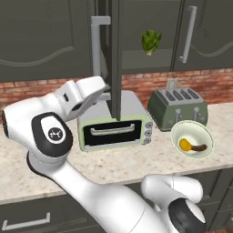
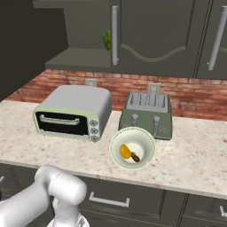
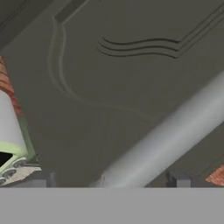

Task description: Open the cabinet. Pick the banana and mango from the cabinet and place them into the bowl. Then close the cabinet.

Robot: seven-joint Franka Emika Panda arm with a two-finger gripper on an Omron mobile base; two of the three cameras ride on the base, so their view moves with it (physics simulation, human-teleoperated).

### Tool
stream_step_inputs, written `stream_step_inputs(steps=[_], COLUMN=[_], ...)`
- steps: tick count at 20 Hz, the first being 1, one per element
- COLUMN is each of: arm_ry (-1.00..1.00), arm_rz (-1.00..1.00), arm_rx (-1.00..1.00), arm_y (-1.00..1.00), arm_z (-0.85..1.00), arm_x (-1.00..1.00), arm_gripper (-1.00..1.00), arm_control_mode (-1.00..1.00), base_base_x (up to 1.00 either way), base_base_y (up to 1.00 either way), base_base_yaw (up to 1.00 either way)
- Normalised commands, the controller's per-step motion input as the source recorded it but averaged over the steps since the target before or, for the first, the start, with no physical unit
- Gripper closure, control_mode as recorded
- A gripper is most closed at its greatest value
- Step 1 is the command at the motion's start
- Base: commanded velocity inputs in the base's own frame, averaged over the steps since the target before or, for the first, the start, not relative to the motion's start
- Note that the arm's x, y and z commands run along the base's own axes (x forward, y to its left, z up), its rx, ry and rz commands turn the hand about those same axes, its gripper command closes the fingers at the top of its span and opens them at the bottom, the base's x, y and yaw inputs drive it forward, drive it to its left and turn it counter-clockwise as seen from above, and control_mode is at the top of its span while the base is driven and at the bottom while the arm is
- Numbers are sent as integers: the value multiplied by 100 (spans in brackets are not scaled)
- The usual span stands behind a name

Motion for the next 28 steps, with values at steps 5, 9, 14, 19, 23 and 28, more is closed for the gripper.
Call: stream_step_inputs(steps=[5, 9, 14, 19, 23, 28], arm_ry=[5, 2, 0, 0, 0, 0], arm_rz=[-2, -3, 0, 0, 0, 0], arm_rx=[0, 0, -1, -2, 0, 0], arm_y=[-39, -45, -53, -65, -67, -66], arm_z=[0, 0, 0, 0, 0, 0], arm_x=[26, 17, 15, 24, 30, 28], arm_gripper=[-100, -100, -100, -100, -100, -100], arm_control_mode=[-100, -100, -100, -100, -100, -100], base_base_x=[0, 0, 0, 0, 0, 0], base_base_y=[0, 0, 0, 0, 0, 0], base_base_yaw=[0, 0, 0, 0, 0, 0])
